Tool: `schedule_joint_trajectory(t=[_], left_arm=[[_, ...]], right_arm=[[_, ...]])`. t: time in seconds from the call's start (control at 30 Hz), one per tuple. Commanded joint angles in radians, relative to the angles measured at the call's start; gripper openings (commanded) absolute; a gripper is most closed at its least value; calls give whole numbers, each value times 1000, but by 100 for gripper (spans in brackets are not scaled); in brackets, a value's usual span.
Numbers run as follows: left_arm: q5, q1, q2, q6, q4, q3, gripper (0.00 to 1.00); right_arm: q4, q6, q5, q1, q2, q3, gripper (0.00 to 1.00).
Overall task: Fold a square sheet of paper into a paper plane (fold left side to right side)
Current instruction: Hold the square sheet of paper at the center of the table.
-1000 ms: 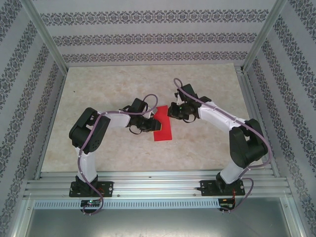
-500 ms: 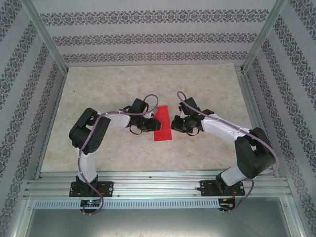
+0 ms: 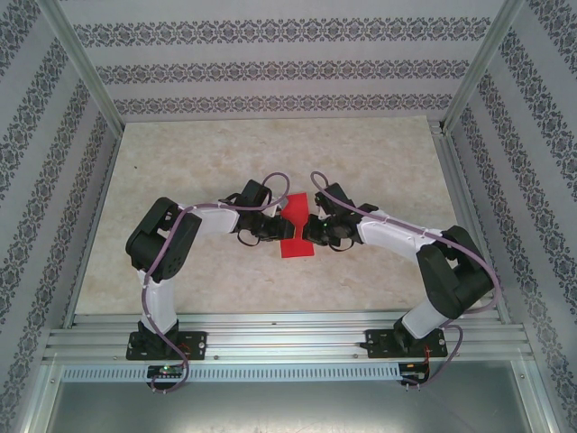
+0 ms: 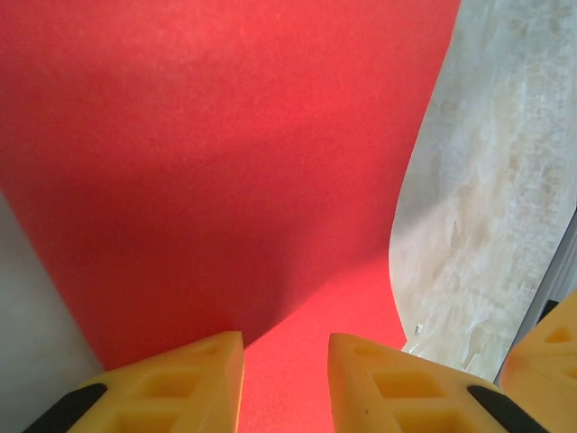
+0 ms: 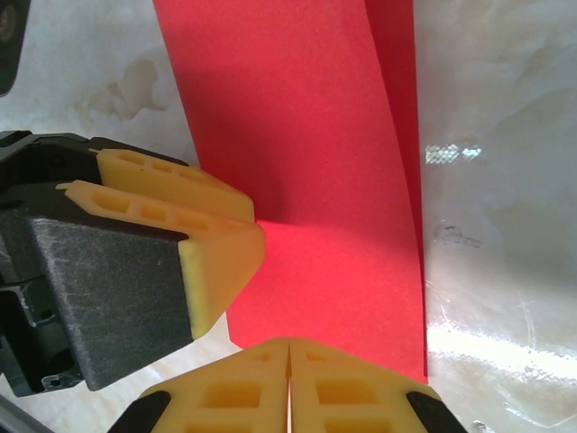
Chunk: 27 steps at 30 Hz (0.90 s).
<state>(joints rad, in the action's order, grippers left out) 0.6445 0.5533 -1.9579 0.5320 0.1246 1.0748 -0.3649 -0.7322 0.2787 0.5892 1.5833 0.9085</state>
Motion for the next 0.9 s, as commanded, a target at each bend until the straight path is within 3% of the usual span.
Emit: schedule_joint_trajectory(t=[0.0,0.87], left_arm=[[-79,28,-35,-26,86,-7,32],[-95,34,-37,-21,100,19,32]], right_arm=[[50,-14,-1,10,14,-2,8],[80,-21,-6,42,196,-55,7]])
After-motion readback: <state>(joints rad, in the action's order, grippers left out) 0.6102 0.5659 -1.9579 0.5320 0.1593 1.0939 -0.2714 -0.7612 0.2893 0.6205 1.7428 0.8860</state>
